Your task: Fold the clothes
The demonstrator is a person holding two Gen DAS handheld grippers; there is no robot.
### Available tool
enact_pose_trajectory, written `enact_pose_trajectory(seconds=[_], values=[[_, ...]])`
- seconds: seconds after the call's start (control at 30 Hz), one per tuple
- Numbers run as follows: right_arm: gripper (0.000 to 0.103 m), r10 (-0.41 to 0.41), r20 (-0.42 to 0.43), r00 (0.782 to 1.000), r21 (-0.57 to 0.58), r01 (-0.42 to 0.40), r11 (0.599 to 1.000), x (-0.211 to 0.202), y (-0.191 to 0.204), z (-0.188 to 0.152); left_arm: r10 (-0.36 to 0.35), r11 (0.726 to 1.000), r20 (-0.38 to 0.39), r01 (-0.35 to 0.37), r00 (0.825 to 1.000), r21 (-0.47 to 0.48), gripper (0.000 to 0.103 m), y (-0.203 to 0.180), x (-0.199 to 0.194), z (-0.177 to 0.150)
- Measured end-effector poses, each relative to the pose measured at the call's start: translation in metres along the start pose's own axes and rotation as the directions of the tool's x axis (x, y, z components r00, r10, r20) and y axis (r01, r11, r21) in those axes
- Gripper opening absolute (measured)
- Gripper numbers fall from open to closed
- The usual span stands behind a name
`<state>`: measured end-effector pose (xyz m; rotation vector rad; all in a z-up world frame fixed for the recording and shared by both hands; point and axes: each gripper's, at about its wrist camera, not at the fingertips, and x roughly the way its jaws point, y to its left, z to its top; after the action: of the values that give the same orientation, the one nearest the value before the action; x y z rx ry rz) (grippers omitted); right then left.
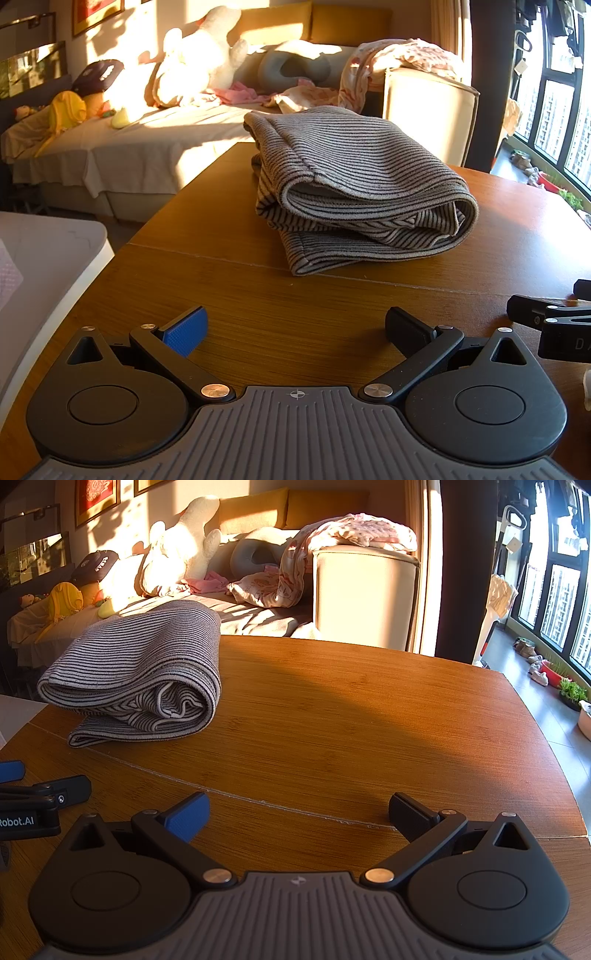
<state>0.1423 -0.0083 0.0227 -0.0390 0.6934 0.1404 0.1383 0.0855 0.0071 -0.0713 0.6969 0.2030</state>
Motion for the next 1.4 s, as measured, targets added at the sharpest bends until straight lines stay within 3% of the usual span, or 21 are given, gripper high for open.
enact_pose_trajectory(seconds=[1.4], values=[[0.103, 0.0, 0.0, 1.0, 0.0, 0.0, 1.0, -0.0004, -0.0003, 0.0, -0.011, 1.0, -0.012, 0.011, 1.0, 0.008, 0.103, 0.0021, -0.0006, 0.0014]])
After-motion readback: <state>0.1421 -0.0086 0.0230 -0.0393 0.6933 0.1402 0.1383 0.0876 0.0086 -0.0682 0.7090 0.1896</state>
